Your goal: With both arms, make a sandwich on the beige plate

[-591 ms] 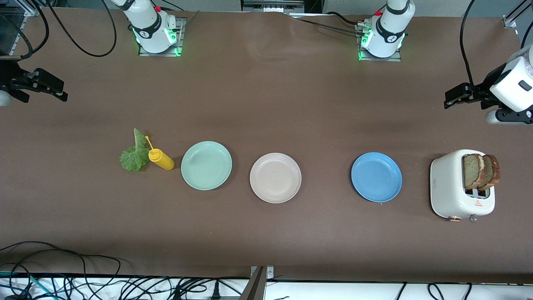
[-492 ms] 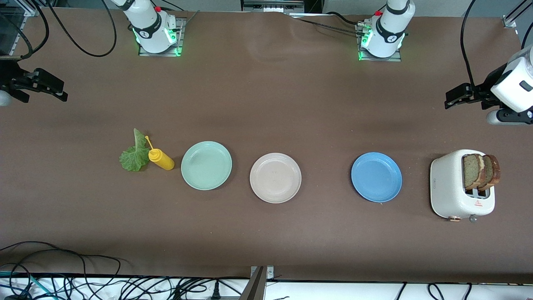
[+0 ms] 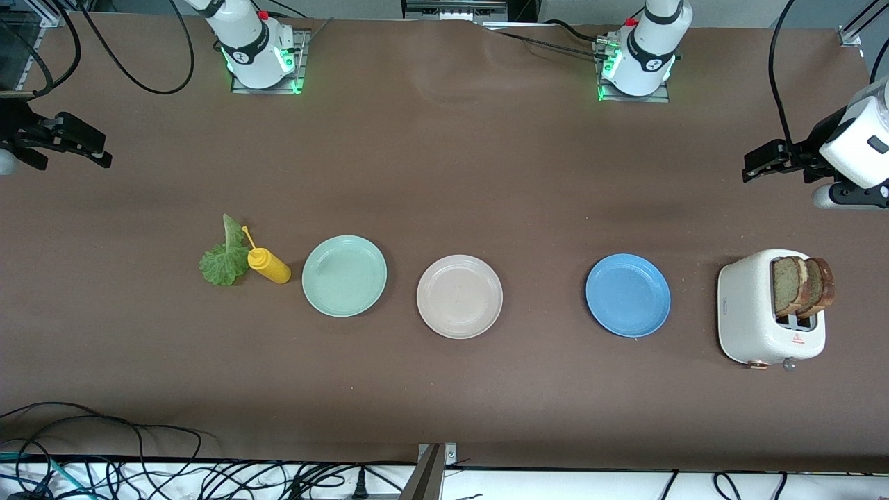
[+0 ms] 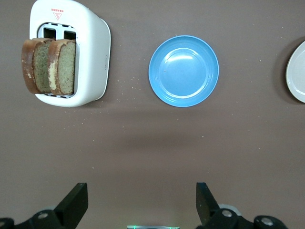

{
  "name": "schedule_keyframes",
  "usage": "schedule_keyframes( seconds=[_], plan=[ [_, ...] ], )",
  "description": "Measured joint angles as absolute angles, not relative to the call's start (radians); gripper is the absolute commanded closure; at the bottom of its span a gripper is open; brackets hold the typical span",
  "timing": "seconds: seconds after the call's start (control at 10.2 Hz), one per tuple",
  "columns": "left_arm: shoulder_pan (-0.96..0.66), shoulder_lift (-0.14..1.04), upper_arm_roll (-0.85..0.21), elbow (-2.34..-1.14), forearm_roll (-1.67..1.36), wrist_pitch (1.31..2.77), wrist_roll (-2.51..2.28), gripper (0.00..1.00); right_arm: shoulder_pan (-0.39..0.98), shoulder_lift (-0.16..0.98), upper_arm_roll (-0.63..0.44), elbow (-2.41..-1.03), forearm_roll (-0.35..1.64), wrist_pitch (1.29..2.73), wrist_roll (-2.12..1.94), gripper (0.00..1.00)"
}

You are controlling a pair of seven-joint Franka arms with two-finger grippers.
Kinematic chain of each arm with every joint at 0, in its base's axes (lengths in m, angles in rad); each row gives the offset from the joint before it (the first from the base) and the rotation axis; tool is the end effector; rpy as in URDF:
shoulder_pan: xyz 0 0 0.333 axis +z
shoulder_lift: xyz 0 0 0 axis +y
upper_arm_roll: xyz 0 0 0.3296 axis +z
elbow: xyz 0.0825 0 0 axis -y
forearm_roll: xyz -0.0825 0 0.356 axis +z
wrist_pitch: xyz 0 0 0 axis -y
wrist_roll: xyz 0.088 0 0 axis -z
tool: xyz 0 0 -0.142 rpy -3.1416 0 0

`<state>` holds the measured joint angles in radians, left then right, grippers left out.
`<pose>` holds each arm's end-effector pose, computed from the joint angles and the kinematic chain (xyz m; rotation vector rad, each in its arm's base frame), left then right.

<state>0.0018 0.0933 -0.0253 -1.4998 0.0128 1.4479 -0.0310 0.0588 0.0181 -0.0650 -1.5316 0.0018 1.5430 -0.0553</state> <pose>0.5370 -0.0101 0.5748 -3.1190 -0.0126 0.2263 0.5297 -0.0027 0.6085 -3.1398 -0.0772 0.0104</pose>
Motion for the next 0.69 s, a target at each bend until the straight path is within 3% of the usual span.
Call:
schedule_keyframes(
  seconds=[0.69],
  plan=[
    [0.005, 0.096, -0.025, -1.5, 0.013, 1.448, -0.031, 0.0, 0.059, 0.018, -0.051, -1.532, 0.002, 1.543, -0.055, 0.0]
  ],
)
